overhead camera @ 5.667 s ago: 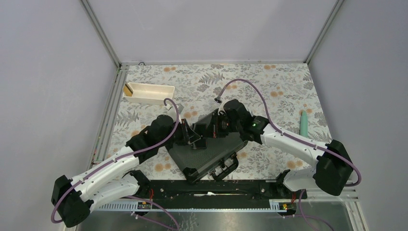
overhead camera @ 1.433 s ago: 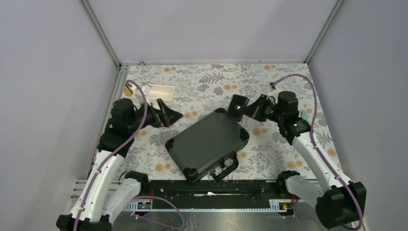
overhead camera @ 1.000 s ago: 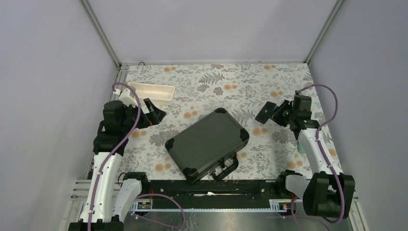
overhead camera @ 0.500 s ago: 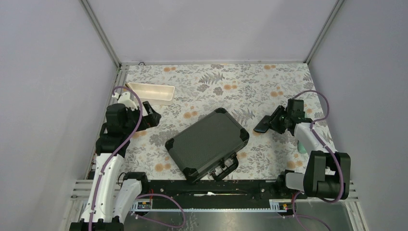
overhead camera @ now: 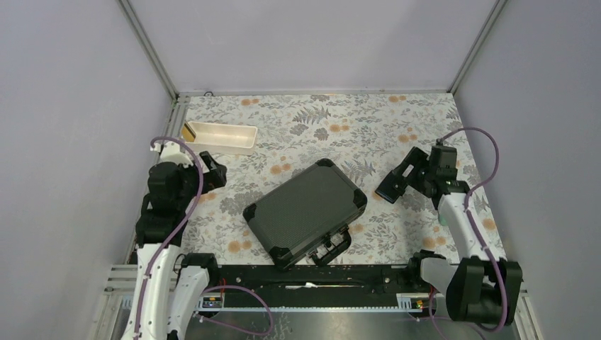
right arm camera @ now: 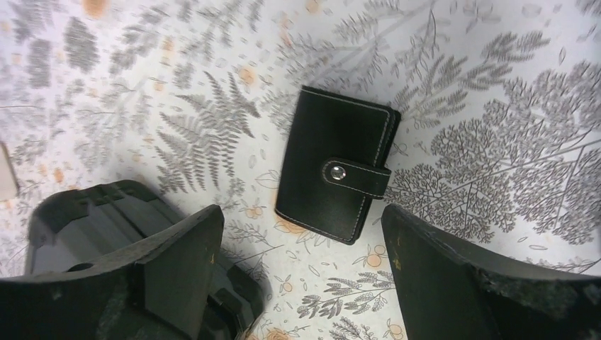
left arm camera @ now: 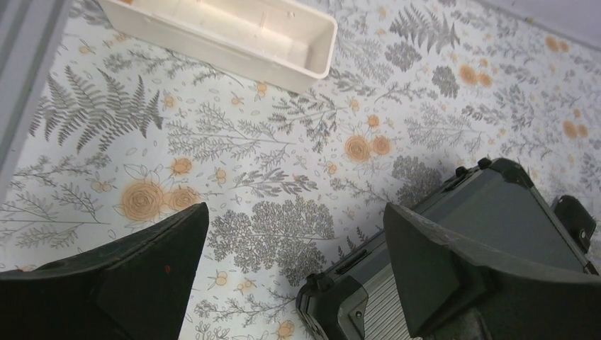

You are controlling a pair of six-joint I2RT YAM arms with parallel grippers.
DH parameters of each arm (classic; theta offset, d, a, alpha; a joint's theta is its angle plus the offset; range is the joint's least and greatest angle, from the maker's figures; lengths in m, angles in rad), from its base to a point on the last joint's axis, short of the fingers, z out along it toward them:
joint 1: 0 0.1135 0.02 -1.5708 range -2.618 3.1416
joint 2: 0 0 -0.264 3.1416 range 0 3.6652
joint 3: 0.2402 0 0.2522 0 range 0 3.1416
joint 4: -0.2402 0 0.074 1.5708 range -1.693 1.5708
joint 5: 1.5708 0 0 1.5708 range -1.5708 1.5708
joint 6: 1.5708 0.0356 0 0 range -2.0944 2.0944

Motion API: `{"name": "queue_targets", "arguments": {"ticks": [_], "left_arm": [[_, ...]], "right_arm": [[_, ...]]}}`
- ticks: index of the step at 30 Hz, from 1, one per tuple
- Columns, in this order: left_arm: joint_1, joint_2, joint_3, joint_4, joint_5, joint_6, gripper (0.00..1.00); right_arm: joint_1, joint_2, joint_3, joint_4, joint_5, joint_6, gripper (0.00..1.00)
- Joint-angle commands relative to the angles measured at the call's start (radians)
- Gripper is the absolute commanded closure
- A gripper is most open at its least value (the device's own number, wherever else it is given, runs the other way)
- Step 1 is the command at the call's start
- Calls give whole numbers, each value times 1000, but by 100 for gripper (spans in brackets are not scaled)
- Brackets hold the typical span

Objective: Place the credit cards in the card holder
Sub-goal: Reset both arms

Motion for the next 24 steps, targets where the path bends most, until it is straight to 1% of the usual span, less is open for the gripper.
{"name": "queue_targets", "arguments": {"ticks": [1, 6, 8, 12, 15, 24], "left_arm": [[5, -78, 1, 76, -69, -13, 1], [5, -165, -16, 116, -118, -20, 1], [5, -206, -34, 133, -117, -19, 1], [5, -234, -46, 137, -118, -10, 1], [5, -236, -45, 137, -109, -6, 1], [5, -246, -51, 140, -108, 2, 1]], "right_arm": [[-1, -163, 46, 29, -8, -122, 11], [-1, -364, 0, 120, -24, -222, 11], [0, -443, -41, 182, -47, -231, 11], [0, -565, -101, 252, -76, -238, 11], [0, -591, -103, 254, -76, -239, 11], [0, -585, -104, 251, -84, -240, 11]]}}
